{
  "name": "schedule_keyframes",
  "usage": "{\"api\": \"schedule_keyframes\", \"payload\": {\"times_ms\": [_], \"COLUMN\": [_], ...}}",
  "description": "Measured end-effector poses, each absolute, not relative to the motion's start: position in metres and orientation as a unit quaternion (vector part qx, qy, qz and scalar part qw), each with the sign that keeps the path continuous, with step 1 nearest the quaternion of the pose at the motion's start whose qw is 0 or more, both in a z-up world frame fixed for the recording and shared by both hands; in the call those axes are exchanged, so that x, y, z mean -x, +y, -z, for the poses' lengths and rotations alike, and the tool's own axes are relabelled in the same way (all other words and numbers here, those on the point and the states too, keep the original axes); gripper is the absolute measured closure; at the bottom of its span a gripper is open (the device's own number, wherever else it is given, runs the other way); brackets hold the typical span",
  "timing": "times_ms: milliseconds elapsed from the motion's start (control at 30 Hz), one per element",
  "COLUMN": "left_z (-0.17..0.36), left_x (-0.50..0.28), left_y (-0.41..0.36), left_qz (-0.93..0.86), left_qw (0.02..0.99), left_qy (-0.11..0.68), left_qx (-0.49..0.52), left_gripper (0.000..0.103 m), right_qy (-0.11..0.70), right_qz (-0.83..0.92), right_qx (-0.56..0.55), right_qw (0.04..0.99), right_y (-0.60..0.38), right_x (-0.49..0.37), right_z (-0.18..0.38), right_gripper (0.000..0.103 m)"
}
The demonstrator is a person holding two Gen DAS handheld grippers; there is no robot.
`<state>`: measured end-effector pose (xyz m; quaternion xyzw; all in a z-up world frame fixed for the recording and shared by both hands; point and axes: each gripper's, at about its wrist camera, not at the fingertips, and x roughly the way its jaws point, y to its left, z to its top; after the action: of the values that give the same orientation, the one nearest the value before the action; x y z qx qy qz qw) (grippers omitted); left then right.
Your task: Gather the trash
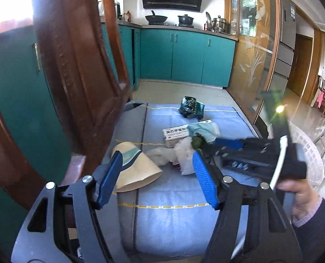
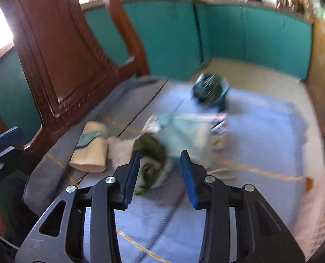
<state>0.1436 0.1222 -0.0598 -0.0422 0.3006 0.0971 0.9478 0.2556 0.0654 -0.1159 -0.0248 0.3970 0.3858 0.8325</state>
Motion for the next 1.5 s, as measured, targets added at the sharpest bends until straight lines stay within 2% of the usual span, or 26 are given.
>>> {"api": "schedule_keyframes", "payload": {"times_ms": [67, 100, 133, 200, 433, 667, 1000, 1067, 1200, 1400, 1433, 1467, 1500], "left_z": [0.063, 0.064, 0.066, 0.069, 0.091, 0.106, 0.105, 0.108, 0.122, 0.129, 0.129, 0.130, 0.130], "left_x": [-0.144, -0.145, -0.146, -0.150, -0.170, -0.179, -0.185, -0.190, -0.204, -0.203, -0.203, -0.202, -0.202], "left_y": [0.126, 0.126, 0.126, 0.126, 0.120, 0.103, 0.077, 0.072, 0.064, 0.063, 0.064, 0.066, 0.068], "left_qz": [-0.096, -0.094, -0.091, -0.088, -0.064, -0.052, -0.016, 0.002, 0.025, 0.023, 0.022, 0.020, 0.019], "left_qw": [0.946, 0.946, 0.945, 0.945, 0.934, 0.925, 0.922, 0.918, 0.906, 0.902, 0.902, 0.902, 0.902], "left_qy": [0.305, 0.307, 0.309, 0.312, 0.346, 0.371, 0.384, 0.393, 0.418, 0.427, 0.427, 0.427, 0.427], "left_qx": [0.047, 0.049, 0.049, 0.047, 0.065, 0.065, 0.050, 0.049, 0.060, 0.059, 0.059, 0.063, 0.068], "left_gripper": [0.036, 0.036, 0.036, 0.036, 0.036, 0.036, 0.029, 0.028, 0.028, 0.029, 0.029, 0.029, 0.029], "right_qy": [0.403, 0.403, 0.406, 0.397, 0.367, 0.387, 0.386, 0.387, 0.390, 0.405, 0.408, 0.408, 0.403], "right_qz": [-0.383, -0.387, -0.392, -0.394, -0.394, -0.372, -0.371, -0.368, -0.357, -0.362, -0.365, -0.367, -0.365], "right_qx": [0.034, 0.030, 0.027, 0.025, 0.019, -0.017, -0.015, -0.009, -0.002, -0.016, -0.021, -0.025, -0.023], "right_qw": [0.831, 0.829, 0.825, 0.828, 0.843, 0.844, 0.844, 0.846, 0.849, 0.839, 0.837, 0.835, 0.839], "right_y": [0.074, 0.074, 0.073, 0.067, 0.023, -0.014, -0.018, -0.017, -0.017, -0.019, -0.020, -0.020, -0.020], "right_x": [-0.253, -0.252, -0.250, -0.242, -0.213, -0.218, -0.214, -0.214, -0.217, -0.226, -0.226, -0.227, -0.225], "right_z": [0.122, 0.125, 0.125, 0.121, 0.098, 0.104, 0.104, 0.104, 0.107, 0.115, 0.116, 0.115, 0.113], "right_gripper": [0.064, 0.079, 0.086, 0.090, 0.091, 0.091, 0.091, 0.088, 0.076, 0.075, 0.077, 0.091, 0.094]}}
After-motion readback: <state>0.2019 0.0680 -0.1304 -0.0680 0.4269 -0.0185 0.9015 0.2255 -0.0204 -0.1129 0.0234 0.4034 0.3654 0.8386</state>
